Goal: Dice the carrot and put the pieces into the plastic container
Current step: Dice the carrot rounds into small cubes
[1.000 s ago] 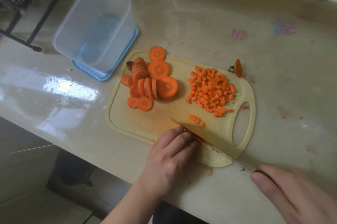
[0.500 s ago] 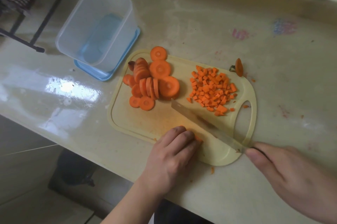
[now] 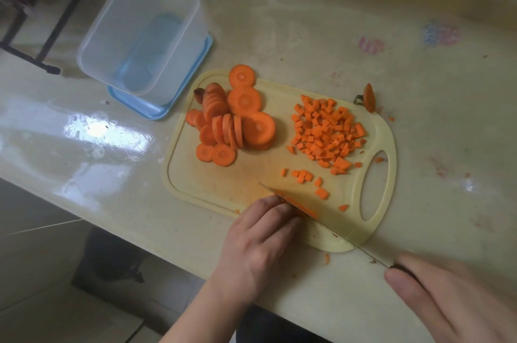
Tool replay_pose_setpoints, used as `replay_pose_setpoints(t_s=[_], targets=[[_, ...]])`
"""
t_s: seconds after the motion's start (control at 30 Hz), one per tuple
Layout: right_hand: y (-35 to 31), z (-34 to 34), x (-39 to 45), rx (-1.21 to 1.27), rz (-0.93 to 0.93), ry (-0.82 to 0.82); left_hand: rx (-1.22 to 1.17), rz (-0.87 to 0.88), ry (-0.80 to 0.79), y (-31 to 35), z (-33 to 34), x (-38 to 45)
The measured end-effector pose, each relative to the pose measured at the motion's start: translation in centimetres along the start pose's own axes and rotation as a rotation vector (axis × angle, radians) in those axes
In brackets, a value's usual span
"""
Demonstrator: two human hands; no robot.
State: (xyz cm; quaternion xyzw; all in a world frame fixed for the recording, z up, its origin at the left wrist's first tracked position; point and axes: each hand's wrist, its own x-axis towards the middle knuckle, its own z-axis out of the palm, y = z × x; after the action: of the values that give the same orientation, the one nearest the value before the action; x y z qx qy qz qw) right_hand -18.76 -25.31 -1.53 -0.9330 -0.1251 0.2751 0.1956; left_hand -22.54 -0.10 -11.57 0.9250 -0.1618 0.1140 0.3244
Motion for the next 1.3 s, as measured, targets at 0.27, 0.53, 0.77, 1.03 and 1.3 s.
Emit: replay_pose_setpoints(t_s=[0.27,0.53,0.77,1.03,1.3], targets=[[-0.4,1.4,2.8,0.088,-0.061,-0.168,-0.030,-0.032,-0.008,0.1,-0.3,0.4],[0.1,-1.0,3.5,0.144,-0.127,-0.042,0.014,0.005,0.016,-0.1,-0.2,-0.1],[-0.6,0.5,0.0,0.105,0.024,0.098,0.015,0.022,0.031,0.2,-0.2,-1.0],[-1.7,0.5,-1.0,-0.040,-0.069,0.219,-0.013,-0.016,0.017,0.2,-0.1,-0.7],[-0.8,1.9,1.7,0.036,-0.052,-0.159,-0.020,-0.067,-0.024,0.3,-0.5,-0.5]])
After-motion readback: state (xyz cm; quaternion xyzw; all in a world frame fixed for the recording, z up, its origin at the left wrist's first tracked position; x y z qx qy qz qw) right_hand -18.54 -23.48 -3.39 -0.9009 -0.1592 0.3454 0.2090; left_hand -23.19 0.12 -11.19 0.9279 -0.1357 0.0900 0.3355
